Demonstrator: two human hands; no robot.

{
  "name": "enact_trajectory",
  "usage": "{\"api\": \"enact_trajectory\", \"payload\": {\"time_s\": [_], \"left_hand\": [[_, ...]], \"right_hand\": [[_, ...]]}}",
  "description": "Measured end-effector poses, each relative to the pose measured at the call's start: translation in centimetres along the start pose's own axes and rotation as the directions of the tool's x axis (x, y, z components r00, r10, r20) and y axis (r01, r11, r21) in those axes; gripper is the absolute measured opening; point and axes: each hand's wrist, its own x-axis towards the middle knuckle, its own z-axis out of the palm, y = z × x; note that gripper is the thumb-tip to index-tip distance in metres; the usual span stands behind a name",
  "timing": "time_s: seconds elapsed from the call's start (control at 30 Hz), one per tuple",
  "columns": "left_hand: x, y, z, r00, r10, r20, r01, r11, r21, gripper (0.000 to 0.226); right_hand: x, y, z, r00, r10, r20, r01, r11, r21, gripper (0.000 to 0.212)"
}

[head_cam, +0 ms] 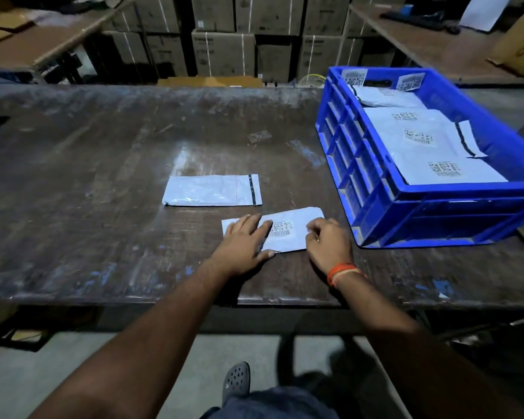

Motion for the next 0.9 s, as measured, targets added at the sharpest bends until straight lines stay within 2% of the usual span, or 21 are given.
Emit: {"api": "enact_trajectory", "payload": {"time_s": [0.1,0.2,0.3,0.37,0.47,0.57,0.7,0.9], "left_hand": [[-0.4,-1.6,-0.5,0.996,0.089,-0.022,-0.088,0.996,0.011,0.078],[-0.3,-0.8,-0.9,0.990,0.076,-0.118,-0.085,0.993,-0.081,0.076],[0.4,1.1,-0.5,0.982,-0.015,-0.188,-0.007,0.994,-0.111,0.069],[0.8,2.2,-0.1,0.985,-0.049,-0.167,0.029,0.992,-0.123,0.068],[0.8,2.4,1.2,0.989,-0.063,-0.131,0.057,0.997,-0.046,0.061],[0.3,1.7,2.0,0.984,-0.108,-0.144,0.111,0.994,0.012,0.058],[-0.1,0.7,1.8,0.985,-0.106,-0.137,0.116,0.991,0.064,0.057],[-1.3,-1.6,0.9,0.977,-0.196,-0.080,0.200,0.978,0.051,0.057]], "right_hand": [[0.2,0.2,0.7,0.997,-0.070,-0.038,0.068,0.997,-0.041,0.023],[0.5,0.0,2.3,0.982,-0.187,-0.012,0.185,0.978,-0.101,0.046],[1.2,-0.3,3.3,0.961,-0.247,0.127,0.272,0.927,-0.258,0.055],[1.5,-0.2,3.8,0.939,-0.248,0.237,0.322,0.874,-0.363,0.056],[1.4,0.6,4.3,0.909,-0.228,0.348,0.379,0.801,-0.463,0.055],[1.1,1.3,4.2,0.914,-0.222,0.340,0.374,0.787,-0.491,0.056],[1.0,2.1,3.4,0.930,-0.183,0.319,0.338,0.771,-0.541,0.058],[1.3,3.2,2.5,0.946,-0.063,0.318,0.247,0.777,-0.580,0.059]]}}
